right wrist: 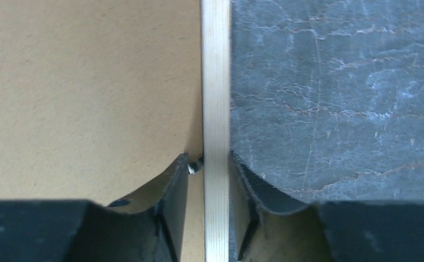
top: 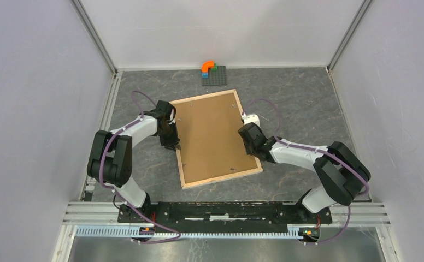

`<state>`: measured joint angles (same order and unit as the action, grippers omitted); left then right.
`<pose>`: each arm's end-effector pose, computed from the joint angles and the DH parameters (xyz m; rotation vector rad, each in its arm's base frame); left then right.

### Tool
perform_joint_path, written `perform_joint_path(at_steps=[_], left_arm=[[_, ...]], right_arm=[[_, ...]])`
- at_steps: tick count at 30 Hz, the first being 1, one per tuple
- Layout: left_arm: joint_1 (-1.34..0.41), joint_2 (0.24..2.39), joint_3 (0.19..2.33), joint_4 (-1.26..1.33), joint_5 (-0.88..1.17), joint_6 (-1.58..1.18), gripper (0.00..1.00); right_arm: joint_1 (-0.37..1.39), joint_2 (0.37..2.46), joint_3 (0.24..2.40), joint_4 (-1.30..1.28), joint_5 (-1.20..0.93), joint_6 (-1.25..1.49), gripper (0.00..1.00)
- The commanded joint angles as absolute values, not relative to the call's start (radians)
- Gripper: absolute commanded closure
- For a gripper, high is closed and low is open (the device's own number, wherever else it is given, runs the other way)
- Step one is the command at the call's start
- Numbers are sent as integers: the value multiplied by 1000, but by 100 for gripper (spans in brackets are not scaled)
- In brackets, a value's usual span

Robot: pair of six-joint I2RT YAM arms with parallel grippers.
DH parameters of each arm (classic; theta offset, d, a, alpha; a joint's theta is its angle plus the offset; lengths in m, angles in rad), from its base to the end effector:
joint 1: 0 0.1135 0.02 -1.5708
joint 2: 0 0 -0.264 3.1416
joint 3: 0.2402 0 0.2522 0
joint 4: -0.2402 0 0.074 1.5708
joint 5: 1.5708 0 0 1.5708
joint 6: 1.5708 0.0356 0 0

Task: Put the photo into the frame
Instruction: Install the photo frame at the center of the board.

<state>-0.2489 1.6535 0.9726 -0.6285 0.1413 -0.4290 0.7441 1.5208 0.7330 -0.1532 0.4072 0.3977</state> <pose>0.2877 -0.0783 0.1635 -0.2359 2.9153 -0.3230 0.2192 0.1826 0.1596 -0.2548 2.3934 0.0055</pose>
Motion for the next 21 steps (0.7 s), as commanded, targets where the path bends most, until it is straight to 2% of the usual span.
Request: perform_joint_path(at_steps=[1, 3, 9, 15, 21], left_arm=[[-259, 1631, 969, -621, 224, -417, 98], [-259, 1637, 975, -620, 234, -419, 98], [-259, 1635, 971, -618, 237, -420, 98], [-259, 1636, 973, -617, 242, -422, 98], [-259, 1628, 972, -617, 232, -422, 98]], right_arm=[[744, 1557, 724, -214, 415, 481, 68], [746, 1560, 721, -217, 392, 514, 71], [779, 1610, 779, -317, 370, 649, 61], [783, 1689, 843, -424, 388, 811, 60], [785, 1690, 831, -386, 428, 787, 58]])
